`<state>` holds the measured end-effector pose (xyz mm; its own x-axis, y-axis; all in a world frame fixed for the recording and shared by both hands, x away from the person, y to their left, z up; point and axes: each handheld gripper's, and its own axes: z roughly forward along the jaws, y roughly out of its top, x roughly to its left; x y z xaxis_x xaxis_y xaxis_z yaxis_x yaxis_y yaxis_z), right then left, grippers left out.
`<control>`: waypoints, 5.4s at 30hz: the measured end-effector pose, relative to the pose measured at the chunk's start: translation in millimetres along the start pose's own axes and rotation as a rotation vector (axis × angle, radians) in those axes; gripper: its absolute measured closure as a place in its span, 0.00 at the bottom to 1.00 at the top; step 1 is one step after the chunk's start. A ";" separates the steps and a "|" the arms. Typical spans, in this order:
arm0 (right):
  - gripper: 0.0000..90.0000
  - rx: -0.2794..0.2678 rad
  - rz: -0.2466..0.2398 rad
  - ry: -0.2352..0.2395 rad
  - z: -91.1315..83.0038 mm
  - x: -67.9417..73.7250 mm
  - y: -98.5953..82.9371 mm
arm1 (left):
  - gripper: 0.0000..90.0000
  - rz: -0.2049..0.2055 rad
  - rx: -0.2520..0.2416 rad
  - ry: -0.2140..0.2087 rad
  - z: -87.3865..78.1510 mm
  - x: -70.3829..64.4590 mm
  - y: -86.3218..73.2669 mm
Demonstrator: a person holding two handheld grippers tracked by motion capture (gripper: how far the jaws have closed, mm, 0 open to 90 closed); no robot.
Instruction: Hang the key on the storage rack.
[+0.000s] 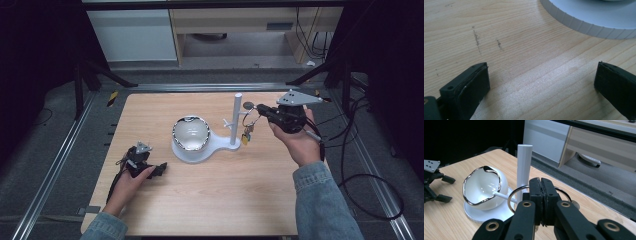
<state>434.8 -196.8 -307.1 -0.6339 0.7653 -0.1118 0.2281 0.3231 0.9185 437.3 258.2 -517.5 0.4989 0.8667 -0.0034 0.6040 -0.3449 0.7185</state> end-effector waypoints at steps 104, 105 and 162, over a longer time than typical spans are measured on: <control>0.95 0.085 0.128 0.006 32.6 -20.6 -22.8 | 0.00 0.000 0.000 -0.001 0.0 0.0 0.0; 0.95 0.085 0.127 0.004 32.2 -21.0 -23.1 | 0.00 -0.001 0.000 -0.001 0.0 0.0 0.0; 0.06 0.139 0.116 -0.163 9.7 -22.9 -74.6 | 0.00 0.000 0.000 -0.001 0.0 0.0 0.0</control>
<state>439.5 -233.0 -376.8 -0.4728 0.8776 -0.0788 0.3993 0.2931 0.8687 437.4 258.2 -517.5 0.4993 0.8664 -0.0040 0.6040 -0.3448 0.7185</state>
